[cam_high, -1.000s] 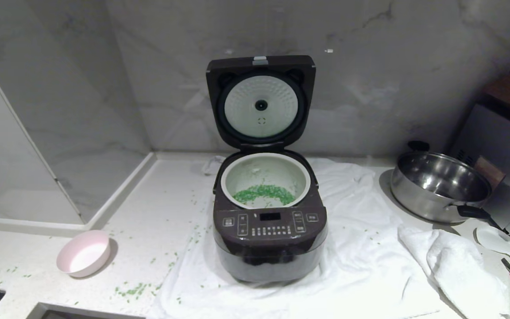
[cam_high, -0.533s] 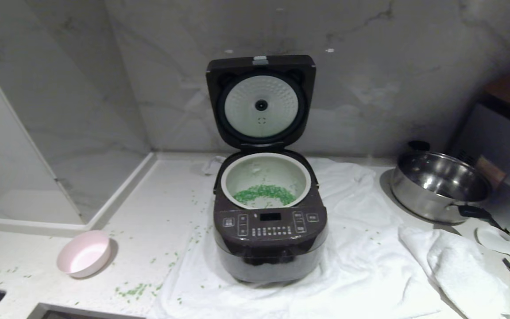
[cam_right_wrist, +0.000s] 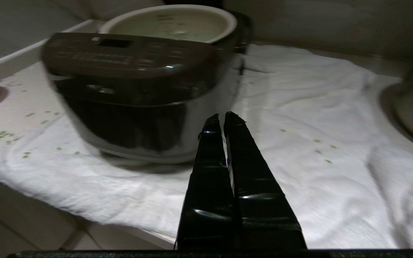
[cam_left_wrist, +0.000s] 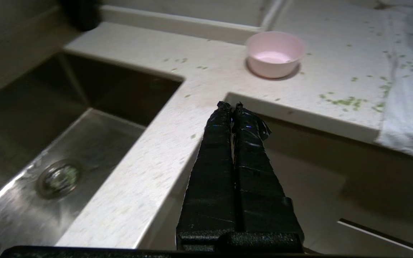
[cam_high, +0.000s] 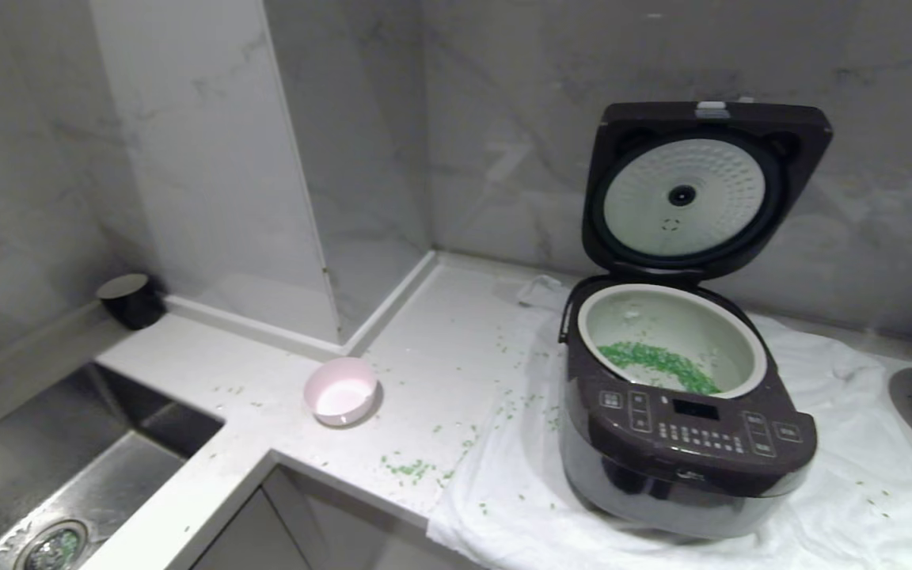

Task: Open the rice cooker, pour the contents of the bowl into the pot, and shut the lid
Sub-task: Turn on the tap

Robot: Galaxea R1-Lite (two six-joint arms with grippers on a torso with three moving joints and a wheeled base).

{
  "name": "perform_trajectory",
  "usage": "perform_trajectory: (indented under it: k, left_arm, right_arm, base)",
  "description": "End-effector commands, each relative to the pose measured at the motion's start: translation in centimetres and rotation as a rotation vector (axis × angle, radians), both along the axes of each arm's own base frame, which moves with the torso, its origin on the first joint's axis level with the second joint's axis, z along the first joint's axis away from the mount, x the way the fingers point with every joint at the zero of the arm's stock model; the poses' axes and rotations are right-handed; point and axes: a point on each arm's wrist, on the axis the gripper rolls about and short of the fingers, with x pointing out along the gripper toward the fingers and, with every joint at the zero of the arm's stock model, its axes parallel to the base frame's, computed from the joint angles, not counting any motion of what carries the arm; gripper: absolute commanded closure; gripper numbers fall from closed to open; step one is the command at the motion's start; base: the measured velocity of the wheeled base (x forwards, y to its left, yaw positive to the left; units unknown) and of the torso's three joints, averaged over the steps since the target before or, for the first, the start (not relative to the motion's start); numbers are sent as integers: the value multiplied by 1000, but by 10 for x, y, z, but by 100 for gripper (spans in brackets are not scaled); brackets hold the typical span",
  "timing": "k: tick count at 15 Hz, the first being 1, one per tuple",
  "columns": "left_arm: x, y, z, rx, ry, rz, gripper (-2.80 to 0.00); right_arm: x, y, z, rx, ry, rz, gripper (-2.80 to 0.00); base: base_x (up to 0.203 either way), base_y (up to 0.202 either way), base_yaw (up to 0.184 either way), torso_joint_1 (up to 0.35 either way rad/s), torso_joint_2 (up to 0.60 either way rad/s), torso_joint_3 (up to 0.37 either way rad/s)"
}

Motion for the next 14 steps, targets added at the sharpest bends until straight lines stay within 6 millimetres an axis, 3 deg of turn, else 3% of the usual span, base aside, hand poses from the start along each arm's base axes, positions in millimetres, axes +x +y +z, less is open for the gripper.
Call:
perform_trajectory:
  k: [1,7,14]
  left_arm:
    - [0,0,0,0,-2,1,0]
    - [0,0,0,0,-3,-1,0]
    - [0,0,0,-3,-3,-2,0]
  right_arm:
    - [0,0,0,1,2,1,0]
    - [0,0,0,2,2,1,0]
    - [0,0,0,4,1,-2,0]
  base:
    - [-5,-7,179,-9,12,5]
    - [-1,-4,155,3,4,6]
    - [7,0,0,-1,0,1]
